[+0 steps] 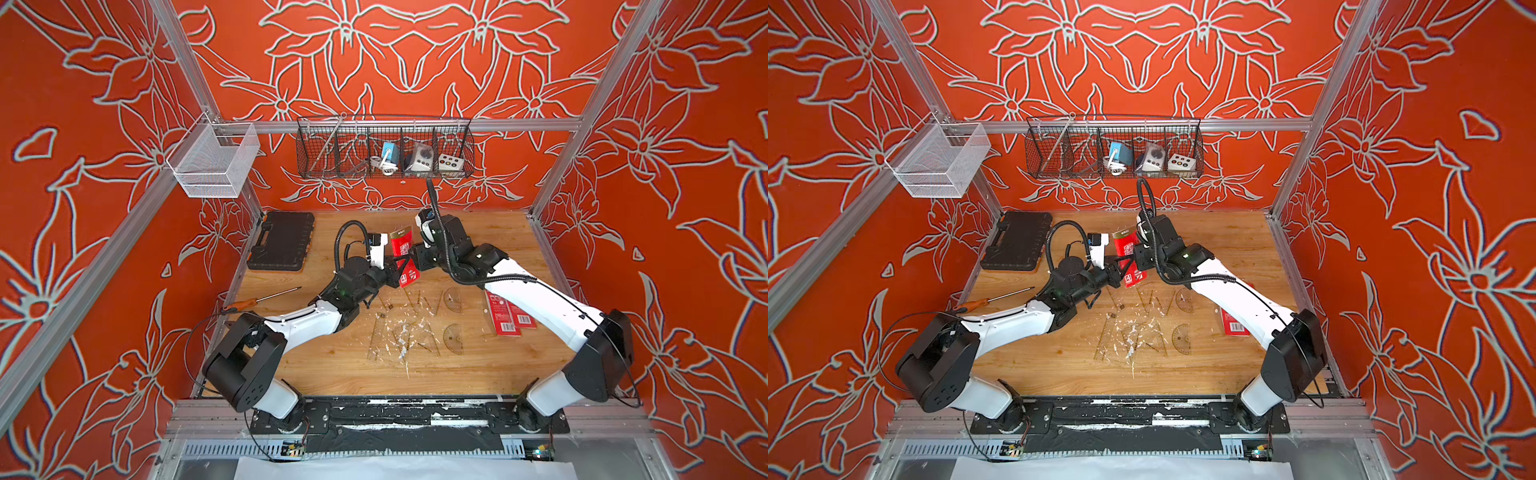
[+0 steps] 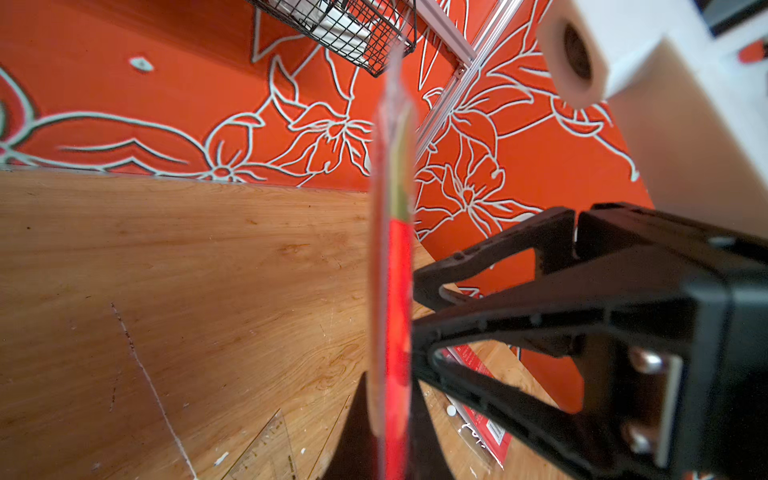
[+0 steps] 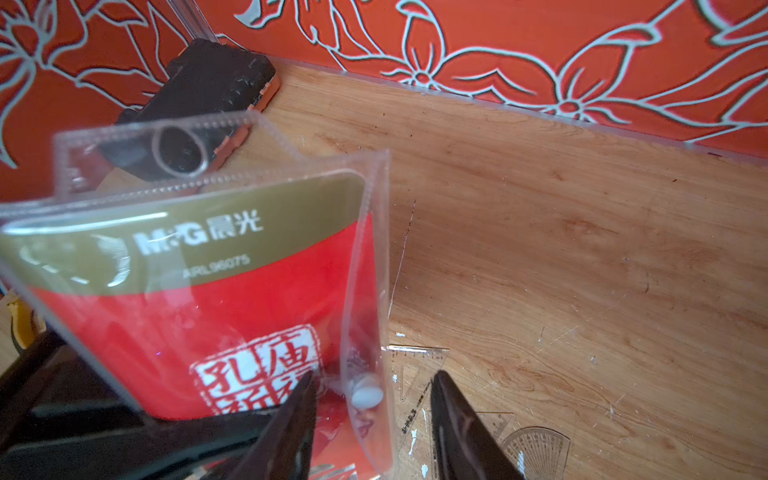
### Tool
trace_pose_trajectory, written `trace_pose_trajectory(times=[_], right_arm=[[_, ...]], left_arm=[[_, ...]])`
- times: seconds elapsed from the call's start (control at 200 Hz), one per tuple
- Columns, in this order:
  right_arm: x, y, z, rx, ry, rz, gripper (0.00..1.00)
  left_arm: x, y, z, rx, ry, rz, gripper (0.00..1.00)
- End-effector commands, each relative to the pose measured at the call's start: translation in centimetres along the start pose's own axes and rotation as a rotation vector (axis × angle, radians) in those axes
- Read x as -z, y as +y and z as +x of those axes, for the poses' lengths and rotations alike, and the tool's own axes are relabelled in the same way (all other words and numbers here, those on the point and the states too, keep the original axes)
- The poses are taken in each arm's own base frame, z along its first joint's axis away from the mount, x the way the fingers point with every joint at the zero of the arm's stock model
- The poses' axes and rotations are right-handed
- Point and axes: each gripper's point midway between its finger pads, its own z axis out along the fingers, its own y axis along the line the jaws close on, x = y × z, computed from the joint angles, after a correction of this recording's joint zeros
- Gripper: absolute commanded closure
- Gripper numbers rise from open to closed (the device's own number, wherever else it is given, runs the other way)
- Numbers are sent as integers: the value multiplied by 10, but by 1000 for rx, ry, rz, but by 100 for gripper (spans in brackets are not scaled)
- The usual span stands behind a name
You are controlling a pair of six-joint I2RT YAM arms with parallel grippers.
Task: Open the ruler set and take out the ruler
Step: Open the ruler set bag.
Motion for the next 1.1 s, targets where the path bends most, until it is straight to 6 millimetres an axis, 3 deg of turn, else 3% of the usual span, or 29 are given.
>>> trace_pose_trajectory(times=[0.0, 0.145, 0.41, 0.55, 0.756, 0.941, 1.096], right_arm=[[-14, 0, 8, 39, 48, 46, 53], [-21, -11, 8, 46, 60, 114, 53], [-13, -31, -1, 56, 36, 237, 56], [-9, -31, -2, 58, 21, 233, 67], [-9, -22, -3, 62, 2, 176, 96], [-9, -27, 1, 69, 18, 201, 100], [-4, -43, 6, 90, 39, 277, 100]], left_arm=[[5, -43, -32, -47, -92, 160, 100], [12, -49, -36, -76, -106, 176, 100], [19, -50, -37, -92, -116, 175, 100], [19, -49, -35, -88, -115, 173, 100], [21, -49, -34, -86, -120, 181, 100], [23, -48, -35, -95, -128, 170, 100], [26, -44, -35, -100, -136, 143, 100]])
